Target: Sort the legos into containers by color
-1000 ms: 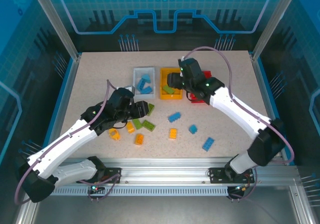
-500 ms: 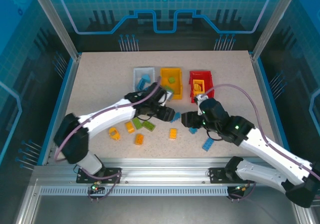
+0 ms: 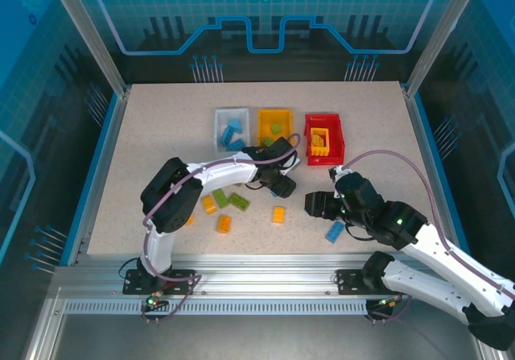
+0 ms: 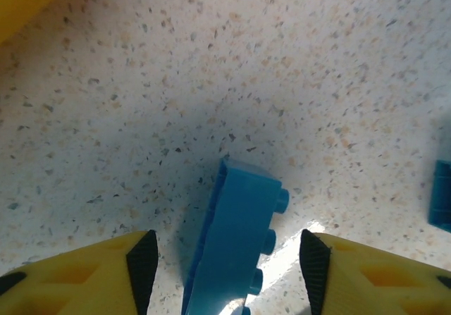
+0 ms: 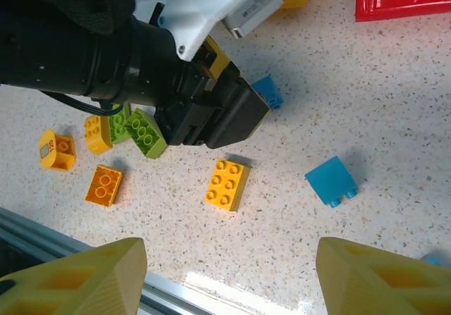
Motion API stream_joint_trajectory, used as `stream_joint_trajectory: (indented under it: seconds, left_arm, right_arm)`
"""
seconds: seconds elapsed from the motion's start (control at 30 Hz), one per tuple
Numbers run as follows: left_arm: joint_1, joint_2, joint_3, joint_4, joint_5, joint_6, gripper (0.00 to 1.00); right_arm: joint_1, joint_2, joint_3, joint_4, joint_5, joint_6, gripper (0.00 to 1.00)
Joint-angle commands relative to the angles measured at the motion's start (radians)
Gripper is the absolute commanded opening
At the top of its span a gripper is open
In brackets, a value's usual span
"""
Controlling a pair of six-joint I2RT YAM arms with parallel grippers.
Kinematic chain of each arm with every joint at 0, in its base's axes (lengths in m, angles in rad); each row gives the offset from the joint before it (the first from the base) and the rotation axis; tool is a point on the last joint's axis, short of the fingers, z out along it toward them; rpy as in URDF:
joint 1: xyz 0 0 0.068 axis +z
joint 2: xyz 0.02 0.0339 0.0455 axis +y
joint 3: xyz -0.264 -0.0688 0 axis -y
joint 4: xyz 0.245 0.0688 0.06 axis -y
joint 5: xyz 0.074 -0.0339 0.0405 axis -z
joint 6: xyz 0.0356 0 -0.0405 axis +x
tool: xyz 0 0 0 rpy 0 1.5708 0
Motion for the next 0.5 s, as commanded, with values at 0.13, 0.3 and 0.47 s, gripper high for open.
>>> stream_joint_trajectory:
  seconds: [0.13,0.3,0.47]
  left_arm:
    - [-0.002,0.047,0.028,0.003,0.010,0.016,0.39]
    - [-0.002,0.002,-0.014,0.052,-0.003,-0.009,0.21]
    - [0.042,-0.160,-0.055,0.040,-0.046,-0.084,0.18]
  right_arm:
    - [0.013,0.011,0.010,0.002,-0.009,0.021,0.66]
    - [0.013,0.020,0.007,0.019,-0.013,0.016,0.65]
    - [0.012,0.056,0.026,0.043,-0.029,-0.036,0.63]
